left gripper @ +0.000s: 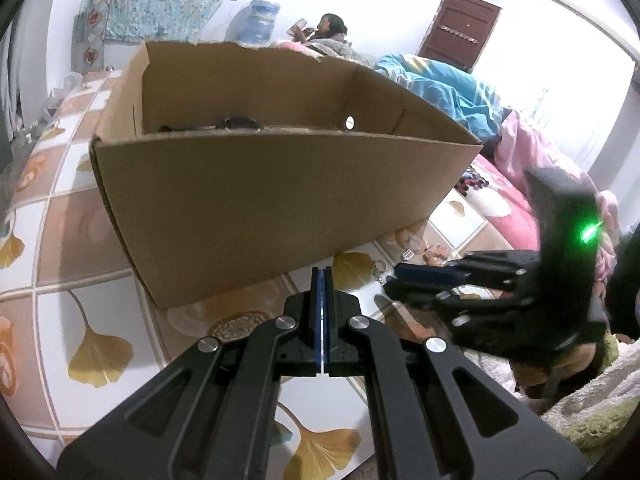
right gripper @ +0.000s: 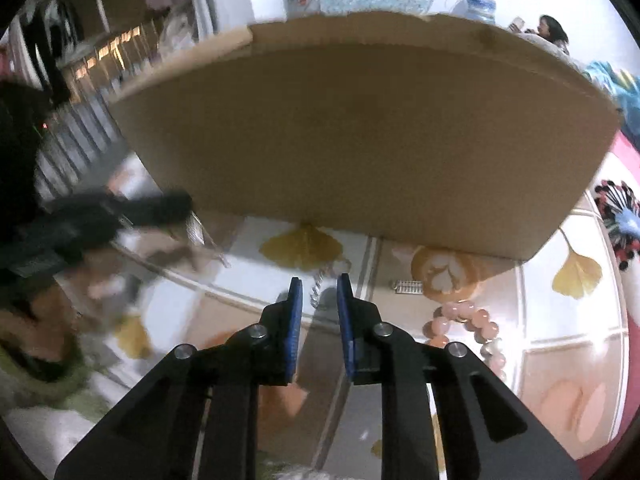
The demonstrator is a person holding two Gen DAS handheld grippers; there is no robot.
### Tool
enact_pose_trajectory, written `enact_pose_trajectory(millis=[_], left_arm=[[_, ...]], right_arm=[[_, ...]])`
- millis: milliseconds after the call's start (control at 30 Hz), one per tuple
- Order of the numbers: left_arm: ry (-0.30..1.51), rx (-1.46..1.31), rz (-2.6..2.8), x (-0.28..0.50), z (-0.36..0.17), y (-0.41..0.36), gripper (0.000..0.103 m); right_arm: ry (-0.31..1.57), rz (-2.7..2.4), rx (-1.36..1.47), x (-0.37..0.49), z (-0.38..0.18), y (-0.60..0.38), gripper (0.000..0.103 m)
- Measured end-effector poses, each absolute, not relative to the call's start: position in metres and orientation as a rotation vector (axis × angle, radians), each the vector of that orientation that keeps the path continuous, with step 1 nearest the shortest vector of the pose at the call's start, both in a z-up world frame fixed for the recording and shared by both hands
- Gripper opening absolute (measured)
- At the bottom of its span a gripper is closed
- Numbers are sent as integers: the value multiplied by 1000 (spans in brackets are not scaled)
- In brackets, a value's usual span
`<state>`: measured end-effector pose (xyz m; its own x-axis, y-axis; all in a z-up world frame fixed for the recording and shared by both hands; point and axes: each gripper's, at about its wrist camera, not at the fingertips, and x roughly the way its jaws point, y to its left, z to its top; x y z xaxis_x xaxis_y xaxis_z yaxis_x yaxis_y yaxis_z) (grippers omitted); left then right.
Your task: Organize jewelry
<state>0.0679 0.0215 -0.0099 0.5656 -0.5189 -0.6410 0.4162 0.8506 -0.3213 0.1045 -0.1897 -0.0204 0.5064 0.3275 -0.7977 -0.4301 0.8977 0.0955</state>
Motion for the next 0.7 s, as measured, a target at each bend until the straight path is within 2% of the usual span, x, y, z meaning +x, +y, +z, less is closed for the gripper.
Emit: enact_pose_trajectory(millis=[33,67,500,700], left_arm=[[795,-141,-549,67,-9,22,0],[793,-142,-547,66,-8,22,0],[753,-150,-560,61,6,29,0],[738,-132,-571,57,17,23,0]], right_arm=[[924,453,-162,103,-20,-185,12],[932,466,-168,103,-19,-184,1],[936,588,175,93,16,-233,0],[910,581,212,84,28,-251,0]])
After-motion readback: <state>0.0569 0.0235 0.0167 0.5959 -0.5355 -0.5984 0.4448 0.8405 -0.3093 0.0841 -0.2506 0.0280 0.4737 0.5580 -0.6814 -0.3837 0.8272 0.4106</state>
